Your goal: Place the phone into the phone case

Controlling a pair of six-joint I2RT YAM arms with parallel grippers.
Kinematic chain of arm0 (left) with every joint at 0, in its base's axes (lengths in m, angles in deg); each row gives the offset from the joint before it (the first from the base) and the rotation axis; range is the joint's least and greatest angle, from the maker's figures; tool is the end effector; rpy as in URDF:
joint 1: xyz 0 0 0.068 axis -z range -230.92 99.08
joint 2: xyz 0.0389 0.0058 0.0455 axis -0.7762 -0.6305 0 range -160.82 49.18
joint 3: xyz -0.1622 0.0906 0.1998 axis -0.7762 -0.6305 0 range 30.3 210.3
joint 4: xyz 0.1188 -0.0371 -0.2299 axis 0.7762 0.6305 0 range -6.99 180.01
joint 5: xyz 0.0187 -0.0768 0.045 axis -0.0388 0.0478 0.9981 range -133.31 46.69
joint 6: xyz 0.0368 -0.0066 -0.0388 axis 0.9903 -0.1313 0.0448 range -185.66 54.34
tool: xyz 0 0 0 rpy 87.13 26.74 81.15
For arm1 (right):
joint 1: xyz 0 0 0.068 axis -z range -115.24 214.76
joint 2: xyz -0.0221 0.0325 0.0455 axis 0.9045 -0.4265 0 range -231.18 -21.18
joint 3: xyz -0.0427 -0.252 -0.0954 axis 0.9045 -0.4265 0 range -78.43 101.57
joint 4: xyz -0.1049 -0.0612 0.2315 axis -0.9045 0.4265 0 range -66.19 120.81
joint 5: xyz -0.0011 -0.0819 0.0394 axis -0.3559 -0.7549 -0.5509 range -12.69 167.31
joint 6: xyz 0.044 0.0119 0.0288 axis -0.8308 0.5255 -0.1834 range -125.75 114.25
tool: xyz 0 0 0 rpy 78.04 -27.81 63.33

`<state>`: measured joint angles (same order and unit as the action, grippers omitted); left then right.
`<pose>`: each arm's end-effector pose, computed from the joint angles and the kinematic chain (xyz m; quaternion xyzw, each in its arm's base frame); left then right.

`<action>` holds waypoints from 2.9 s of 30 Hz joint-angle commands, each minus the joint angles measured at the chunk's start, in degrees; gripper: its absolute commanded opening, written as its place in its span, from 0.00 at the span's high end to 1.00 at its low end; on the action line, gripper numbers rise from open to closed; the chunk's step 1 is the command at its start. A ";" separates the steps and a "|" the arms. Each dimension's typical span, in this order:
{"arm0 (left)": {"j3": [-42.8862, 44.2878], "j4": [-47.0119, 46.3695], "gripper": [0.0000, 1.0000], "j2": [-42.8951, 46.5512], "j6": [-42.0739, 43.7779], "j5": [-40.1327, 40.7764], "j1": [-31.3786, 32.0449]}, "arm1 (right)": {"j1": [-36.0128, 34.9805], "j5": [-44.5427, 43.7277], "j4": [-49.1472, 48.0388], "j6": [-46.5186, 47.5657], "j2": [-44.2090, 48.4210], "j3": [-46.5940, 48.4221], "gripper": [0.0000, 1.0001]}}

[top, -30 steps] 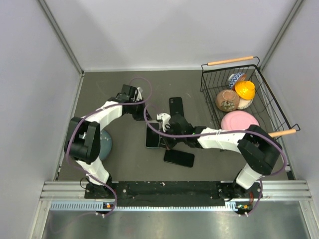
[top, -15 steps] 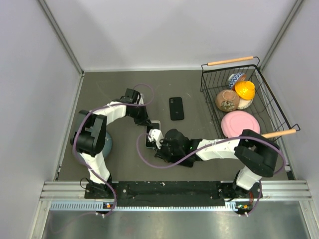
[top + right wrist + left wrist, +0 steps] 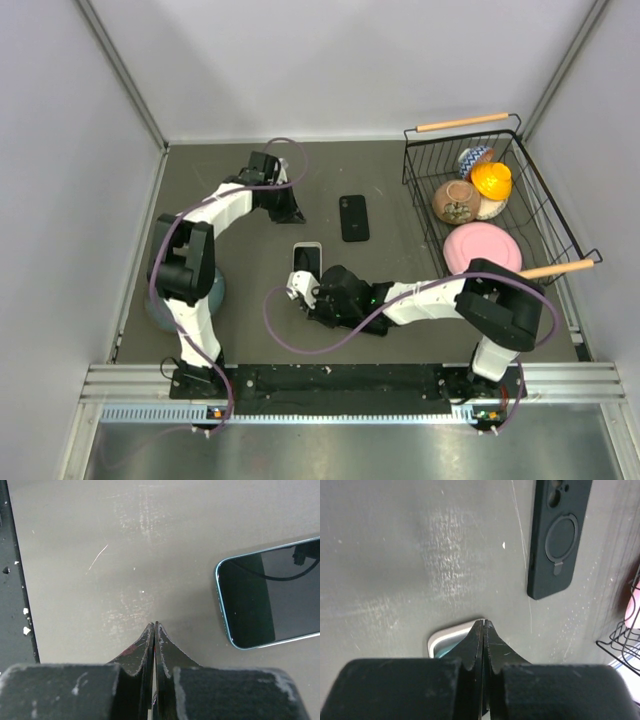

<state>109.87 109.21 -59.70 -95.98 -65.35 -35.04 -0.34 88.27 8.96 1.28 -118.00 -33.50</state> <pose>0.3898 -0.1247 0.2075 -0.0617 0.9371 -0.2822 0.1961 0.1358 0.3081 0.1544 -0.5589 0.6952 0.2902 0.3467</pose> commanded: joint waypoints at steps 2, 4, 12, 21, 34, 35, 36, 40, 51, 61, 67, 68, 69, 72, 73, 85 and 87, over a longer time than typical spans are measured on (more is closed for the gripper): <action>3.57 2.63 1.00 -5.64 1.06 1.65 -0.06 | -1.17 -2.43 -0.88 1.85 -1.53 3.59 1.00; 3.22 2.46 1.00 -6.25 1.50 3.58 0.03 | -1.26 -3.40 -0.71 2.20 -1.97 3.94 1.00; 0.69 2.46 1.00 -9.07 1.59 2.97 0.47 | -1.34 -7.97 0.44 2.20 -4.34 5.17 1.00; -4.16 3.25 1.00 -8.02 3.61 5.43 1.26 | -1.34 -10.16 0.17 2.99 -6.19 7.18 1.00; -6.62 5.53 1.00 -5.99 7.21 6.75 3.10 | -0.38 -18.17 0.00 7.47 -8.74 9.65 1.00; -6.62 5.53 1.00 -6.60 7.39 5.97 3.11 | 0.06 -17.91 -0.09 7.65 -9.00 10.00 1.00; -6.71 5.18 1.00 -6.87 7.39 5.35 3.11 | 0.50 -16.86 0.08 7.74 -9.09 10.35 1.00; -8.90 2.99 1.00 -6.52 6.16 3.76 3.19 | 1.55 -16.59 0.44 9.05 -9.53 10.97 1.00; -12.16 0.96 1.00 -4.76 5.63 5.69 3.99 | 3.58 -11.85 -1.76 8.27 -8.39 8.33 1.00; -1.09 5.27 0.76 1.46 5.19 5.88 1.44 | 3.23 0.90 3.76 -3.06 0.04 5.35 0.74; -5.46 4.31 0.71 8.32 4.22 10.44 -0.23 | 3.40 1.43 1.58 -14.21 7.34 0.96 0.68; -6.70 3.95 0.71 9.20 4.22 11.05 -0.32 | 4.01 -0.40 1.84 -15.97 7.95 0.69 0.64; -7.93 3.34 0.71 10.08 4.22 11.40 -0.41 | 4.54 -1.20 2.80 -17.56 8.48 1.04 0.63; -13.55 0.89 0.71 13.16 3.96 10.54 -0.50 | 8.39 -2.09 6.23 -24.15 9.45 2.62 0.59; -16.35 0.09 0.71 14.30 3.44 9.48 -0.50 | 9.54 -1.48 6.06 -27.21 9.71 2.71 0.54; -25.86 -6.86 0.74 13.08 1.50 1.30 -0.41 | 17.20 3.28 8.61 -37.96 -1.18 10.96 0.43; -26.31 -7.39 0.74 12.90 1.32 1.21 -0.32 | 17.64 2.49 8.79 -37.79 -2.94 11.58 0.43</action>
<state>84.54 106.04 -46.37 -93.84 -61.83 -35.52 16.57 90.63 17.33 -33.98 -118.28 -25.02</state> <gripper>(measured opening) 0.263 0.567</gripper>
